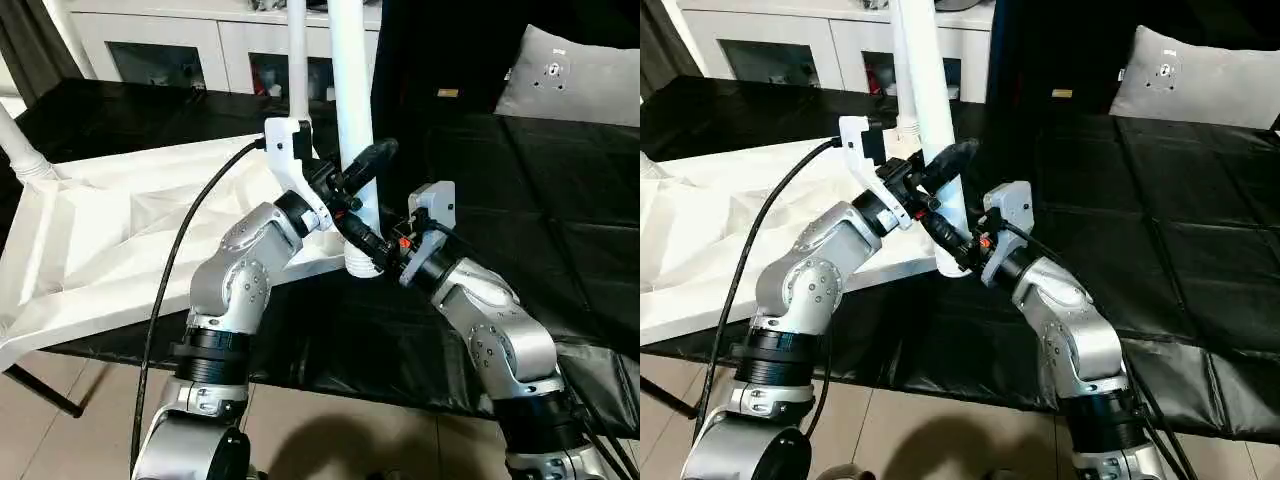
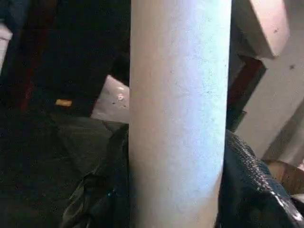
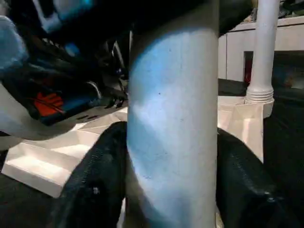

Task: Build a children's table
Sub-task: Insert table leg to table base

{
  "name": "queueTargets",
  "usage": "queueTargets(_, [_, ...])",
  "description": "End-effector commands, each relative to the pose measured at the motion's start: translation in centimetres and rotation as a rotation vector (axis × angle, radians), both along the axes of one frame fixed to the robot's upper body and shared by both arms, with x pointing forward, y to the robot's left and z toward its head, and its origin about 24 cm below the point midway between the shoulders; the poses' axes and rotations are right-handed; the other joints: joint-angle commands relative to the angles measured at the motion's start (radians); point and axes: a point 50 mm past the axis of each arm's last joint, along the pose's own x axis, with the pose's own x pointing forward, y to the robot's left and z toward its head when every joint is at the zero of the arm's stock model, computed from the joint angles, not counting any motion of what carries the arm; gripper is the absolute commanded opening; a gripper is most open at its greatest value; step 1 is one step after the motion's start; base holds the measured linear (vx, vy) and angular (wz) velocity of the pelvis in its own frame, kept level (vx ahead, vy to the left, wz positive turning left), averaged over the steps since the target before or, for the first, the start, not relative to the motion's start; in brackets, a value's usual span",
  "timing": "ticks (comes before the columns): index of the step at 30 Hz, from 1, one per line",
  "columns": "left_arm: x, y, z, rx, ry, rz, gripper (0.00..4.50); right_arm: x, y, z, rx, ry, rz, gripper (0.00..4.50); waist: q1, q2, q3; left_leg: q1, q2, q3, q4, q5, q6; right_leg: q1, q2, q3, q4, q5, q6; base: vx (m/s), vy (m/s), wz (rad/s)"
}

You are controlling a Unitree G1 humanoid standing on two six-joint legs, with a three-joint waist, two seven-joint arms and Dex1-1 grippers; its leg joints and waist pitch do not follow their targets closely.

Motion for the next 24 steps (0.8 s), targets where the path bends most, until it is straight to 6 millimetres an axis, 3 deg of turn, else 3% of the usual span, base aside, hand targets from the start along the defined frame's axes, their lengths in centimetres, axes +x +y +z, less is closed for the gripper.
queueTargets(1, [0.5,0.8,0.0,0.014,0.009,0.047,1.90,0.1,-0.7,1.2,0.033,-0.017,0.023,2.90,-0.001,-0.005,-0.075,0.000,0.003,0.004,-0.056,-0.119,0.059,0.072,-0.039,0.037,-0.071,-0.134,-0.164,0.000,0.000,0.00])
queueTargets(2, [0.6,0.8,0.0,0.014,0.010,0.049,1.90,0.1,-0.9,1.2,0.036,-0.010,0.028,2.90,0.001,-0.001,-0.076,0.000,0.004,0.003,-0.056,-0.114,0.059,0.073,-0.040,0.037,-0.070,-0.130,-0.164,0.000,0.000,0.00])
queueTargets(8, [0.7,1.2,-0.4,0.023,0.023,0.058,1.89,0.0,-2.7,1.7,0.107,0.036,0.015,3.43,0.002,-0.003,-0.078,0.001,0.005,0.003,-0.055,-0.107,0.060,0.074,-0.041,0.036,-0.069,-0.122,-0.180,0.000,0.000,0.00])
queueTargets(14, [0.7,1.2,-0.5,0.029,0.023,0.055,1.89,0.2,-4.0,1.8,0.075,0.049,-0.003,3.87,0.004,-0.007,-0.077,-0.001,0.003,0.005,-0.054,-0.104,0.059,0.075,-0.042,0.036,-0.070,-0.142,-0.175,0.000,0.000,0.00])
queueTargets(15, [0.7,1.2,-0.4,0.030,0.021,0.054,1.89,0.3,-4.3,1.8,0.063,0.053,-0.010,4.14,0.004,-0.008,-0.078,-0.001,0.003,0.005,-0.053,-0.099,0.059,0.075,-0.042,0.036,-0.070,-0.140,-0.174,0.000,0.000,0.00])
queueTargets(24, [0.2,0.8,0.1,0.103,-0.072,0.009,1.89,0.5,-4.3,1.9,-0.067,0.106,0.084,4.50,0.007,-0.016,-0.078,-0.002,0.004,0.004,-0.052,-0.083,0.069,0.073,-0.043,0.035,-0.072,-0.169,-0.160,0.000,0.000,0.00])
